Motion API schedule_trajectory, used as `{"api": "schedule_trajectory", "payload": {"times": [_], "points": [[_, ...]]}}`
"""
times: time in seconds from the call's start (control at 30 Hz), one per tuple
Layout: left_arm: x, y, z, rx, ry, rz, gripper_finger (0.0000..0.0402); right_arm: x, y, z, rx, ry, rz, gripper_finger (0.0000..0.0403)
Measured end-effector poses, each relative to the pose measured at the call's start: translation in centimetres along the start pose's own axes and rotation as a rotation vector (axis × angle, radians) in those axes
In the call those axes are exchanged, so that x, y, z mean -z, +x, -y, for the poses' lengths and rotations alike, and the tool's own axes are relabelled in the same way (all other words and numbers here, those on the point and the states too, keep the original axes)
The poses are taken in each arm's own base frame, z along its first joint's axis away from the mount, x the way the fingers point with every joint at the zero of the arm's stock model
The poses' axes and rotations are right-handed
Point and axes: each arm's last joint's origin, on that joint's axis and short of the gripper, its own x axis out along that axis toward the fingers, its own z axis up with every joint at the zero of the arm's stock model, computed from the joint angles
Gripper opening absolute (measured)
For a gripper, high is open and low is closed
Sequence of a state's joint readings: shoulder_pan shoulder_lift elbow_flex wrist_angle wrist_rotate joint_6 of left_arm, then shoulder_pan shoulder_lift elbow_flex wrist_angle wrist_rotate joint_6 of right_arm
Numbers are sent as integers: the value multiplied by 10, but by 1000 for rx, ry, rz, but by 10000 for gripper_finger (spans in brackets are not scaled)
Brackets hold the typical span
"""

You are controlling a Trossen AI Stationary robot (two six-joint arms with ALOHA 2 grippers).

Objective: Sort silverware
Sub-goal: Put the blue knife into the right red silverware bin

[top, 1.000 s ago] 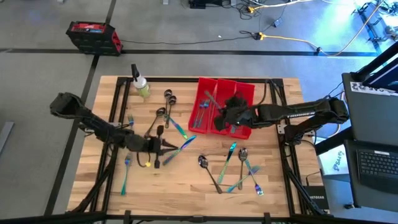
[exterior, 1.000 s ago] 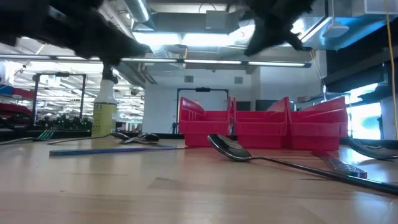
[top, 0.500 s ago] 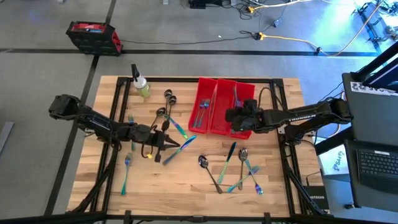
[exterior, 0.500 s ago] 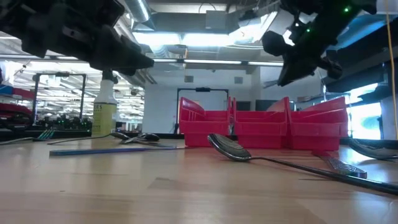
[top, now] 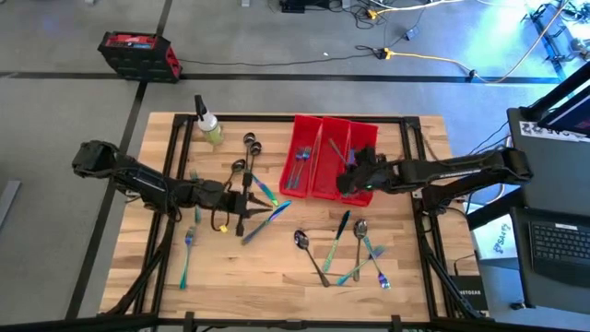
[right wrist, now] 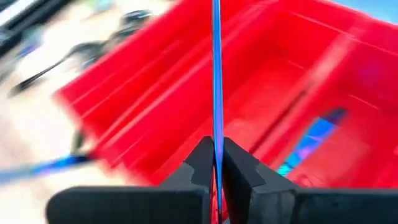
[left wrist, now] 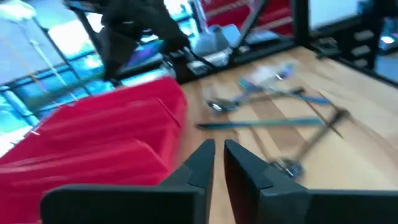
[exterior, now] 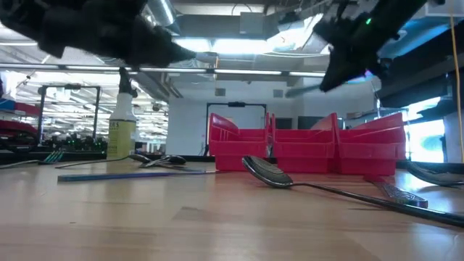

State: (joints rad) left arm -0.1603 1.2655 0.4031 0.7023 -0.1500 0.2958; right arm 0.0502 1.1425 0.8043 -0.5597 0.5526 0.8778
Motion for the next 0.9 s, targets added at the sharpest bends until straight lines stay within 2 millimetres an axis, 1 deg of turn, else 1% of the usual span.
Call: {"api": "schedule_trajectory", "payload": {"times": [0.17,0.23,0.3,0.37,0.53,0.67,0.8,0.9], "points": [[-23,10,-27,-86,-26,154,84,-8,-30,7,-278,-197,-79,0],[-30,18,-36,-114,-7,162,112,-10,-40,11,-340,-242,-81,0],[-36,32,-44,-109,10,168,141,-12,-49,16,-386,-295,-73,0],[-38,51,-49,-75,15,153,168,-13,-53,21,-424,-352,-75,0],[-47,98,-60,-74,18,150,220,-16,-55,25,-516,-476,-92,0],[-52,122,-72,-98,-23,158,236,-15,-52,29,-548,-569,-125,0],[-47,137,-75,-94,-29,140,237,-16,-50,32,-562,-624,-135,0],[-45,143,-76,-95,-60,137,237,-18,-49,34,-581,-663,-129,0]]}}
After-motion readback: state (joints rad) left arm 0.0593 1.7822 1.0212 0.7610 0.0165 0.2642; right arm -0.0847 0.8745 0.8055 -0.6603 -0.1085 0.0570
